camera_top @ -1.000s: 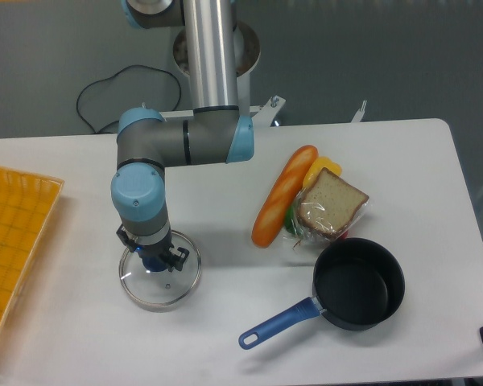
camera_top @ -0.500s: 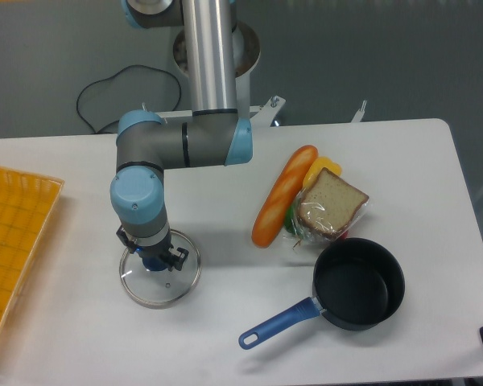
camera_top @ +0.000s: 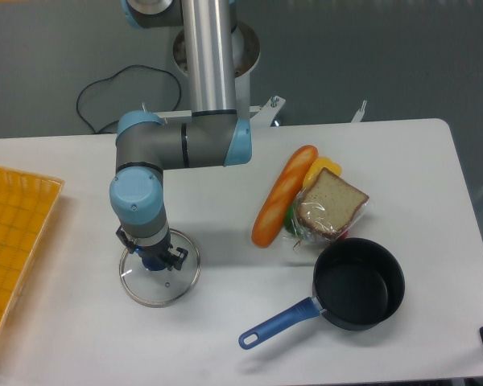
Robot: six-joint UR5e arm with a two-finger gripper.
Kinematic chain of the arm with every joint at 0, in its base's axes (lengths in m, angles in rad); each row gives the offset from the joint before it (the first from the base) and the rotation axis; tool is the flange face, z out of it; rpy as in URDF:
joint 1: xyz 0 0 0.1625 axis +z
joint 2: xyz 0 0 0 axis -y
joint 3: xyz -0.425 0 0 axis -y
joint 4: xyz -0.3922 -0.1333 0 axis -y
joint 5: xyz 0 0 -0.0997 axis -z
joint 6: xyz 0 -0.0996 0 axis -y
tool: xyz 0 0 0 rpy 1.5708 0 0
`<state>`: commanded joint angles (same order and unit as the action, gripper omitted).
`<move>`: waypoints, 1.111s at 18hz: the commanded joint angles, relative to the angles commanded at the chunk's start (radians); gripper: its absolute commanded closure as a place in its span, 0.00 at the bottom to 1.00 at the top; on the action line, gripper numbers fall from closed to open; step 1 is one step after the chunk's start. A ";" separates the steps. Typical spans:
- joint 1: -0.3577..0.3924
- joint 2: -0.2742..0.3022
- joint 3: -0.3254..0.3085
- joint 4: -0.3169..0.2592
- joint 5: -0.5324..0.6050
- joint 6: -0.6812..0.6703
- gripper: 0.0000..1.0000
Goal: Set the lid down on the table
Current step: 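Hold the lid knob on the table and open the gripper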
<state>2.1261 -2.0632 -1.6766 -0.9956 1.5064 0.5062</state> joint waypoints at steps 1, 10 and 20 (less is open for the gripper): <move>0.000 -0.002 0.000 0.000 0.000 -0.002 0.59; 0.000 -0.005 0.000 -0.002 0.000 -0.002 0.58; 0.000 -0.003 0.000 0.000 -0.002 -0.002 0.30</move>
<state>2.1261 -2.0663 -1.6766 -0.9956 1.5048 0.5047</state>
